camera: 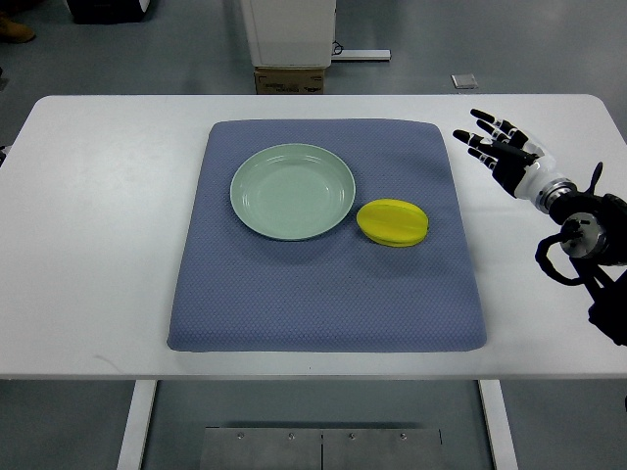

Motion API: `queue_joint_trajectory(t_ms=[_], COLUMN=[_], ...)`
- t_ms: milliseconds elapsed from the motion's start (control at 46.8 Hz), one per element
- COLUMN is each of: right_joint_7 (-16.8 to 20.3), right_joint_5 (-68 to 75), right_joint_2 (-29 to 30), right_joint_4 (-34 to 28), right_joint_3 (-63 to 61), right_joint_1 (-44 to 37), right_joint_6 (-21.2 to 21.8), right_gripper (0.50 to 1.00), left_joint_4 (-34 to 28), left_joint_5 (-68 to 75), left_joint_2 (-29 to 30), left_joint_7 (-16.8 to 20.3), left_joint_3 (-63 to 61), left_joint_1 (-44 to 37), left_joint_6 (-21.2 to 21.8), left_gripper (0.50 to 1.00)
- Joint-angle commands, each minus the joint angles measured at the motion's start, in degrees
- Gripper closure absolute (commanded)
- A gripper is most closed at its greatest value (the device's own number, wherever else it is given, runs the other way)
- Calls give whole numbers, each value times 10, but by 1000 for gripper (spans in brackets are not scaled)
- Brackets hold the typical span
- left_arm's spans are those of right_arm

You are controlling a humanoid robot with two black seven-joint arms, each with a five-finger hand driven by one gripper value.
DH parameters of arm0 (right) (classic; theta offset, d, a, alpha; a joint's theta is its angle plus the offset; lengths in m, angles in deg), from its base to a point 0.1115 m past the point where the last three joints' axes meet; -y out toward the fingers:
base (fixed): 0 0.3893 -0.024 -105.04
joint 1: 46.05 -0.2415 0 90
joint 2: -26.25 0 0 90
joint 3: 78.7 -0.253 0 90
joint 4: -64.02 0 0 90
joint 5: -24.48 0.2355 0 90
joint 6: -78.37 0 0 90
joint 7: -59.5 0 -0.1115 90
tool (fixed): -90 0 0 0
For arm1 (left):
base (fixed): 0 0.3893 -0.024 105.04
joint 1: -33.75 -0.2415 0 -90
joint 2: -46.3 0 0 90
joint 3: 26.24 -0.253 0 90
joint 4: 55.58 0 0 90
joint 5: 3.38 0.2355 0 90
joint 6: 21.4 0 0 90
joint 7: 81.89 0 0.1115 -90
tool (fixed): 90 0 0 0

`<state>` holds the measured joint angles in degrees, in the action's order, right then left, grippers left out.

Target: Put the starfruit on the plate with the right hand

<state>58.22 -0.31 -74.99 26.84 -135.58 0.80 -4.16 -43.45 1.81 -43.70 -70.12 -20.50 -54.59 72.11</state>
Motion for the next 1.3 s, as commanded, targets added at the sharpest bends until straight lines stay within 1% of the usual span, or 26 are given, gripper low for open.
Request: queue_joint_trajectory(t_ms=[0,192,427,513,705,918,1132,1282], right_joint_7=[0,-4,-9,-19,-43,-48,-82,-94], right_joint_5=[0,0,-5,-14,-106,-202,-308,-354], right_joint_2=[1,-1,-3,-4,-4,-7,-24,-40], right_joint_4=[-1,-3,-11,-18,-47,-91,-124,-148], right_joint_3=[-1,-1,-2,-2,-1,4,43,68], right_joint_1=[0,-3,-1,1,10,22,25,25], right_joint_6=[1,13,13,13,14,26,44,47], right_gripper=[500,500,500,500,500,500,502,502], left_joint_4=[0,0,0,0,0,0,0,0], left_joint_5=[0,0,0,0,0,0,0,0], left_joint_2=[0,0,0,0,0,0,0,0], left_joint_7=[0,0,0,0,0,0,0,0], left_joint_3=[0,0,0,0,0,0,0,0], left_joint_1=[0,0,0,0,0,0,0,0], left_joint_6=[0,0,0,0,0,0,0,0], left_gripper=[500,500,500,500,500,500,500,500])
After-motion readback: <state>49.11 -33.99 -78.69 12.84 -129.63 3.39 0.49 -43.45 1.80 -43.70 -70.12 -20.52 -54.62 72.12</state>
